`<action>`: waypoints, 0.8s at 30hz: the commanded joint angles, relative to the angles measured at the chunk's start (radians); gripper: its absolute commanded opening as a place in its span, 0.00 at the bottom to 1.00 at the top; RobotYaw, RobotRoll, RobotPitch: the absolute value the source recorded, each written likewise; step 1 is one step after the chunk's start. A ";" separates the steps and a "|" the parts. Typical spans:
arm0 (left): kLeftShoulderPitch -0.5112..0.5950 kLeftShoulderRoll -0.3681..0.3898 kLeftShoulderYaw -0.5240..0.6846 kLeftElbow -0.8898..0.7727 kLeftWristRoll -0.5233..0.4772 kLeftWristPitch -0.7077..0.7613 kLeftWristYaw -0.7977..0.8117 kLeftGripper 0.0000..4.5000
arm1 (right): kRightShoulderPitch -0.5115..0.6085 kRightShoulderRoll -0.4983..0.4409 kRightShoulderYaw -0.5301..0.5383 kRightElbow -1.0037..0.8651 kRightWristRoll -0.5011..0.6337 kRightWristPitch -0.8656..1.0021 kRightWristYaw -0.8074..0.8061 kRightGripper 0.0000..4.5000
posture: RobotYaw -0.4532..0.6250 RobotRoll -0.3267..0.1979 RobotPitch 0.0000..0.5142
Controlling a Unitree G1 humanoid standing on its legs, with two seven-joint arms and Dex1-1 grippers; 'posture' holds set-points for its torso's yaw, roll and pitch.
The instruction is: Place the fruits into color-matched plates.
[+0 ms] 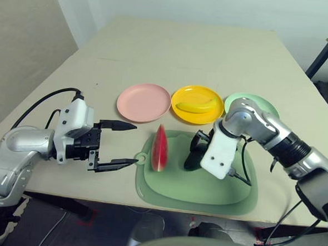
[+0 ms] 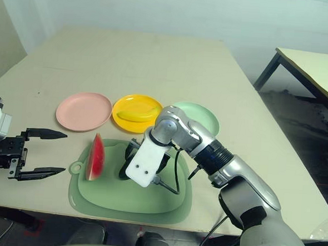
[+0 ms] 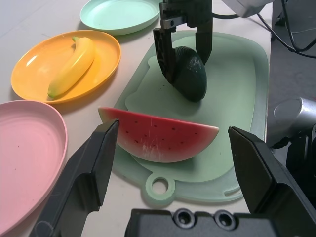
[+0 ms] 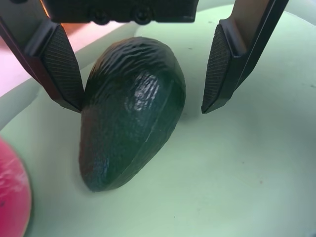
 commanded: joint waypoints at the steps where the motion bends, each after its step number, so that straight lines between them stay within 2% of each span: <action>1: 0.005 0.007 -0.016 -0.013 0.007 -0.009 -0.004 1.00 | 0.022 -0.011 -0.011 -0.063 0.004 0.094 0.022 0.99 | 0.64 0.62 0.00; 7: 0.001 0.009 -0.021 -0.010 0.008 -0.014 -0.010 1.00 | 0.042 0.002 -0.028 -0.134 -0.017 0.289 0.008 0.99 | 0.63 0.62 0.00; 24: -0.007 0.014 -0.026 -0.009 0.011 -0.018 -0.012 1.00 | 0.050 0.028 -0.006 -0.175 -0.070 0.473 -0.032 0.99 | 0.63 0.62 0.00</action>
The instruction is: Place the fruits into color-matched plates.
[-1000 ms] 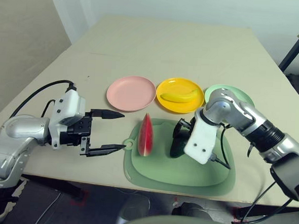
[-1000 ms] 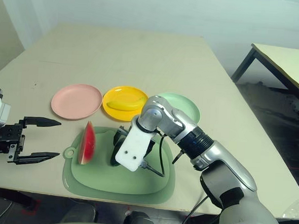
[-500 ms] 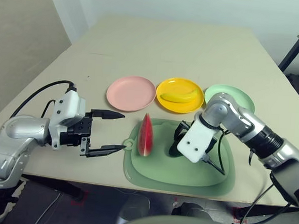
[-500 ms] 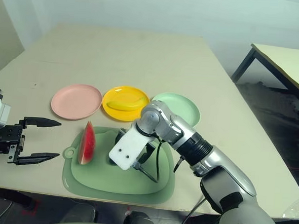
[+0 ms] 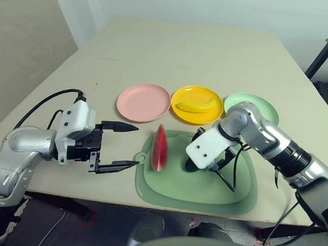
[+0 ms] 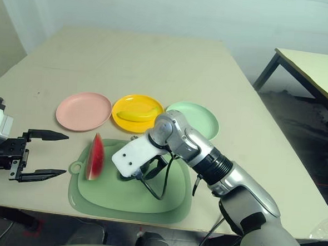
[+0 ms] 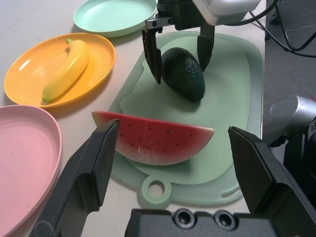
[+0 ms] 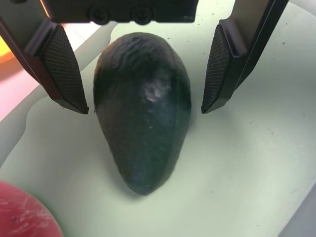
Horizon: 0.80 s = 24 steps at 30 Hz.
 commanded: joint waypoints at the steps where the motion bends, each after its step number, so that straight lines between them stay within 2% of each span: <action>1: -0.002 0.015 -0.010 -0.009 0.008 -0.004 -0.004 1.00 | 0.012 0.018 0.006 -0.035 -0.013 0.055 -0.006 0.99 | 0.63 0.62 0.00; 12: -0.018 0.022 -0.017 -0.005 0.003 0.001 -0.012 1.00 | 0.038 0.029 0.017 -0.068 -0.026 0.143 -0.014 0.99 | 0.62 0.62 0.00; 15: -0.017 0.021 -0.016 -0.008 0.002 0.002 -0.013 1.00 | 0.047 0.021 0.024 -0.073 -0.033 0.146 -0.012 0.91 | 0.62 0.62 0.00; 18: -0.015 0.021 -0.016 -0.009 0.003 0.002 -0.013 1.00 | 0.049 0.020 0.027 -0.071 -0.038 0.147 -0.010 0.69 | 0.62 0.62 0.00; 24: -0.010 0.020 -0.015 -0.011 0.005 0.000 -0.012 1.00 | 0.036 0.022 0.031 -0.055 -0.049 0.152 -0.008 0.68 | 0.63 0.62 0.00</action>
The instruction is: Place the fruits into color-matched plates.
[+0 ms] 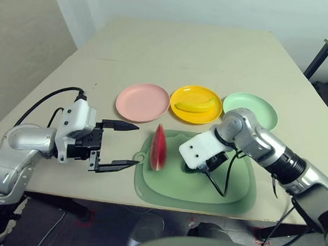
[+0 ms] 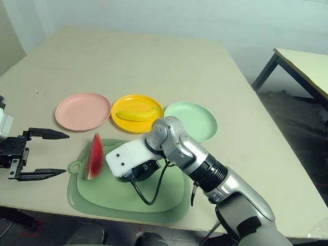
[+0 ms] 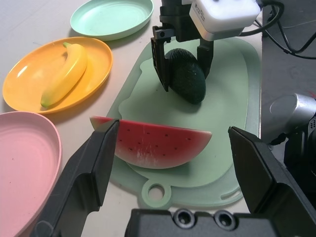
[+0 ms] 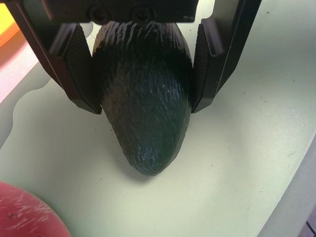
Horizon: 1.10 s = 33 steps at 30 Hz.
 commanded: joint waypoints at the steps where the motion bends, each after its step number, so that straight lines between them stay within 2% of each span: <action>1: 0.007 0.011 -0.010 -0.011 0.005 0.000 -0.002 1.00 | -0.008 -0.005 0.017 0.012 -0.015 0.004 0.005 0.68 | 0.63 0.62 0.00; 5: 0.007 0.010 -0.009 -0.009 0.006 -0.001 0.000 1.00 | -0.018 -0.016 0.003 0.009 -0.005 0.004 0.020 0.68 | 0.63 0.62 0.00; 9: 0.005 0.006 -0.008 -0.003 0.004 -0.004 0.001 1.00 | -0.102 -0.042 -0.049 0.054 0.018 0.015 0.052 0.68 | 0.62 0.62 0.00; 12: 0.001 0.004 -0.011 0.006 0.006 -0.009 -0.002 1.00 | -0.200 -0.081 -0.071 0.175 -0.002 -0.028 0.044 0.68 | 0.61 0.62 0.00; 18: -0.025 -0.004 -0.032 0.019 0.010 -0.011 0.002 1.00 | -0.321 -0.122 -0.078 0.447 -0.043 -0.125 0.020 0.68 | 0.60 0.62 0.00; 26: -0.070 -0.029 -0.024 0.030 -0.004 0.007 0.052 1.00 | -0.466 -0.052 -0.071 0.933 -0.132 -0.241 -0.161 0.68 | 0.59 0.62 0.00; 33: -0.127 -0.064 -0.009 0.003 -0.054 0.097 0.160 1.00 | -0.508 0.011 -0.088 1.185 -0.169 -0.273 -0.265 0.68 | 0.60 0.62 0.00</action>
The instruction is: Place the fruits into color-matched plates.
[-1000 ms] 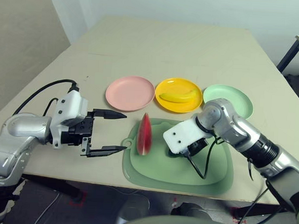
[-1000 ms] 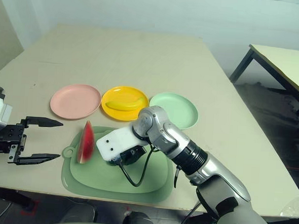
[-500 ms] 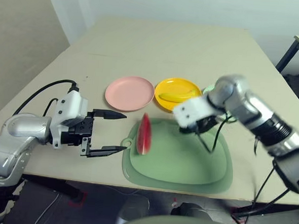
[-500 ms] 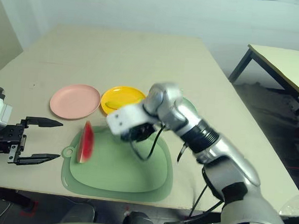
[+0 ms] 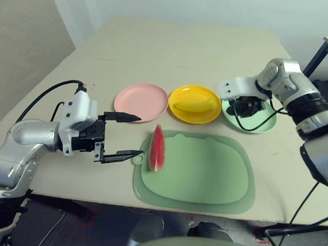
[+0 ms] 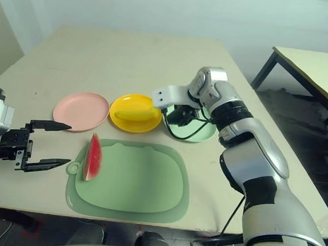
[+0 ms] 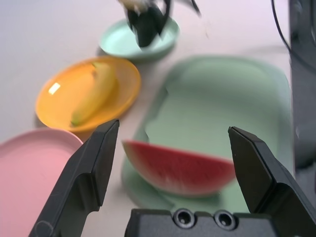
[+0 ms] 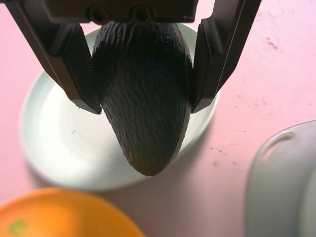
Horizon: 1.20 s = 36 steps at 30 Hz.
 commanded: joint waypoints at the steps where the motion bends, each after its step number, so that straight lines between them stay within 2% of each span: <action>1: -0.019 -0.005 0.008 -0.025 -0.023 0.064 0.061 1.00 | -0.038 0.015 -0.021 0.083 -0.018 -0.013 -0.039 0.68 | 0.60 0.62 0.00; 8: -0.032 0.005 -0.007 -0.033 -0.009 0.127 0.124 1.00 | -0.040 0.026 -0.017 0.175 -0.053 -0.024 -0.125 0.68 | 0.60 0.62 0.00; 18: -0.023 0.008 -0.028 -0.033 0.035 0.058 0.083 1.00 | -0.025 0.033 -0.023 0.219 -0.088 -0.046 -0.180 0.68 | 0.60 0.62 0.00; 22: -0.011 0.010 -0.022 -0.035 0.043 0.044 0.079 1.00 | -0.022 0.038 -0.036 0.217 -0.085 -0.066 -0.167 0.98 | 0.60 0.62 0.00; 29: 0.000 0.035 -0.015 -0.013 0.085 -0.023 0.046 1.00 | -0.036 0.028 -0.038 0.200 -0.089 -0.133 -0.183 1.00 | 0.60 0.62 0.00; 33: -0.002 0.070 -0.007 0.013 0.119 -0.094 -0.001 1.00 | -0.055 0.000 -0.105 0.094 -0.007 -0.133 -0.058 1.00 | 0.61 0.62 0.00; 36: -0.016 0.087 -0.009 0.037 0.129 -0.135 -0.027 1.00 | 0.015 -0.037 -0.205 -0.133 0.131 -0.021 0.107 1.00 | 0.62 0.62 0.00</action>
